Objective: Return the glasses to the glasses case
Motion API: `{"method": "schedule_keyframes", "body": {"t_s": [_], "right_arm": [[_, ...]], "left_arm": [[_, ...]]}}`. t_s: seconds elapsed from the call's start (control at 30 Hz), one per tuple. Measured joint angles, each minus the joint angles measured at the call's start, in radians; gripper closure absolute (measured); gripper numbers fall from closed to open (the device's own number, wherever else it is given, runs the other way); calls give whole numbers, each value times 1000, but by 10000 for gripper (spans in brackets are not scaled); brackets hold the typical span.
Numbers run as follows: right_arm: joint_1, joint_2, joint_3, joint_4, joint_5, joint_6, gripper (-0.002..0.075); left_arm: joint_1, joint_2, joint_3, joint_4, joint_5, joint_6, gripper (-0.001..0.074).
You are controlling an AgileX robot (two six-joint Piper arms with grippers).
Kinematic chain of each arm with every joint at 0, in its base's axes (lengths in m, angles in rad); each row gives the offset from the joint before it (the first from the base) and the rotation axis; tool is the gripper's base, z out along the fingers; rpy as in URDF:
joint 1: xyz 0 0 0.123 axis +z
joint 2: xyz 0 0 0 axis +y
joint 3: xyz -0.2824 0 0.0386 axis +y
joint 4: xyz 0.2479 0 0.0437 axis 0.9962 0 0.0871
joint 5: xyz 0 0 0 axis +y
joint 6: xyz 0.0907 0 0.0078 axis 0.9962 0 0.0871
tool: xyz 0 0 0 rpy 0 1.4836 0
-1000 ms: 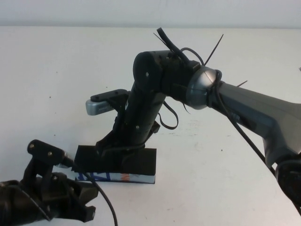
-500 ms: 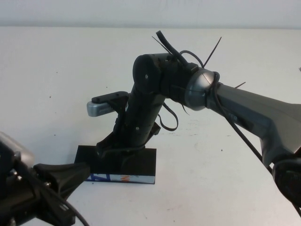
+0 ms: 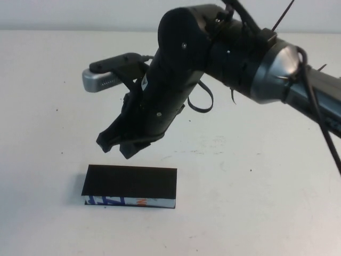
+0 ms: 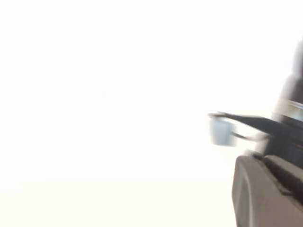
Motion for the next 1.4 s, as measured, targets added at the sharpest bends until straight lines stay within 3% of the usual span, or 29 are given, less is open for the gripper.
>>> {"method": "schedule_keyframes", "body": {"t_s": [0.33, 0.87, 1.23, 1.33, 1.4], "right_arm": [[133, -302, 110, -109, 12, 17, 739], [138, -997, 787, -153, -65, 140, 739], [138, -1189, 970, -138, -137, 149, 739], [138, -1194, 976, -119, -126, 149, 739], [138, -1194, 976, -99, -104, 149, 739]], "left_arm": [[0, -269, 47, -46, -180, 0, 735], [0, -271, 230, -172, -287, 55, 735], [0, -271, 229, -176, -302, 56, 735], [0, -271, 229, -69, -306, -4, 735], [0, -271, 229, 128, -301, -171, 735]]}}
